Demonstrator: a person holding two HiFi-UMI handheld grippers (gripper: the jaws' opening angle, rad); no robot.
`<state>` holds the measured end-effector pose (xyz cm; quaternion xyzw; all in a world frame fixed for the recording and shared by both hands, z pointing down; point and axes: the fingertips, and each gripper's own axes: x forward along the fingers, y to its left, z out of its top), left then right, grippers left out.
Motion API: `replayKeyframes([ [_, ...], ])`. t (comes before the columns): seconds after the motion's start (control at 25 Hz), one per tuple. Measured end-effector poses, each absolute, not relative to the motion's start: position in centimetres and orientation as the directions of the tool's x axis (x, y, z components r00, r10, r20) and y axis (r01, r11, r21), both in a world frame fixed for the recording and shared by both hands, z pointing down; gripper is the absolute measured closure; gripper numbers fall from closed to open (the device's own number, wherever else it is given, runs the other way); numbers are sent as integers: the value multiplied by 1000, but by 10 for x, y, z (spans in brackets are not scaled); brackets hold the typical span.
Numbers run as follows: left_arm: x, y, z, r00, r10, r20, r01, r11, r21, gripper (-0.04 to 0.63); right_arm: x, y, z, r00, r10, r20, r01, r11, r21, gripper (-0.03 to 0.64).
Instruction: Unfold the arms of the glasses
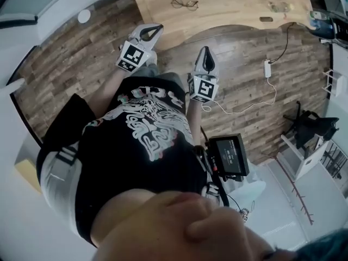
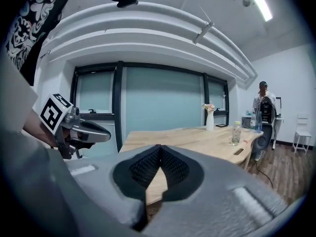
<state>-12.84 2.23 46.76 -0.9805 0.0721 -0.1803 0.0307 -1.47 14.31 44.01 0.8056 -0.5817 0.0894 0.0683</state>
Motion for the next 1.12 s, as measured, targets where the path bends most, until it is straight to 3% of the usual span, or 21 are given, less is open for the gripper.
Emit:
replayKeyframes([
  [0.48, -73, -35, 497, 880, -257, 400, -260, -964, -48, 606, 49, 82, 450, 260, -934, 245, -965, -257, 45, 617],
  [0.92, -13, -96, 519, 826, -311, 470, -344, -939, -17, 606, 105, 9, 486, 95, -937, 336, -995, -83, 53, 618],
  [1.12, 25, -115, 561, 797, -274, 538, -337, -941, 20, 606, 129, -22, 534, 22, -913, 407, -999, -8, 35, 617],
])
